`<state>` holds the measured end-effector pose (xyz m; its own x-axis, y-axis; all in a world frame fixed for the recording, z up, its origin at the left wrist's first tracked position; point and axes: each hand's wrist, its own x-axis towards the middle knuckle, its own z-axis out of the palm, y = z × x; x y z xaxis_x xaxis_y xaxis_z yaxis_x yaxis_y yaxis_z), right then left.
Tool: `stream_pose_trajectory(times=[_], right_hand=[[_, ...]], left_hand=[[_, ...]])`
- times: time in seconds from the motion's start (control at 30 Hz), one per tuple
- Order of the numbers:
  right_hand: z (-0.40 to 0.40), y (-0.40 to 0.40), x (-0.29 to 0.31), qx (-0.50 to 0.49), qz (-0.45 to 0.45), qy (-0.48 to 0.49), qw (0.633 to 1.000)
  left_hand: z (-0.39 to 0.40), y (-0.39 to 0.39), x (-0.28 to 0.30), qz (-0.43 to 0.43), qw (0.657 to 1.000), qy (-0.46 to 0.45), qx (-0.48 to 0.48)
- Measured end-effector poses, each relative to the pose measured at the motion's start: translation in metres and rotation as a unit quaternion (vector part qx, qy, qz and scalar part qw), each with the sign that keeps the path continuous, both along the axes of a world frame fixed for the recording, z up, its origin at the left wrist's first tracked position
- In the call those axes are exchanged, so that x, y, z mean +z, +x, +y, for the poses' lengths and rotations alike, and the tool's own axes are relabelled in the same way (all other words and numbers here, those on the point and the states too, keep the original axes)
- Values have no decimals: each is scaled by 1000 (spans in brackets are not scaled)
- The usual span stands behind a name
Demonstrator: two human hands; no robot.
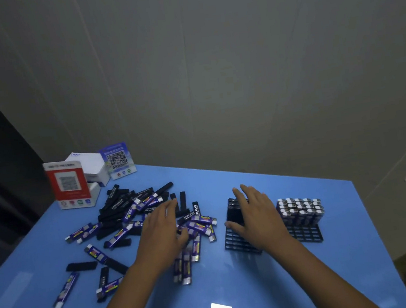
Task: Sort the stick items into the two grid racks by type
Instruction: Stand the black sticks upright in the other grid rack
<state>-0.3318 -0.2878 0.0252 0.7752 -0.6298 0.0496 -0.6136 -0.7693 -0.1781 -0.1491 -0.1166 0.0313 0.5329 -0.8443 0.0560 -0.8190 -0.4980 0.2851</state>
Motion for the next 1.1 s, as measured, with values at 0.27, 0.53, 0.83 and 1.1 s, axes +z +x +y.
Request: stream_pose_trajectory(times=[0.27, 0.53, 0.83, 1.1], right_hand=[[90, 59, 11, -3, 26, 13, 1000], [145, 115, 13, 6, 12, 24, 1000], [131, 173, 10, 39, 20, 27, 999], [89, 236, -15, 85, 27, 53, 995]], left_hand=[[96, 62, 2, 7, 1000, 12, -7], [153, 119, 1, 23, 1000, 10, 6], [145, 165, -13, 52, 998, 34, 21], [107, 205, -38, 62, 992, 106, 36]])
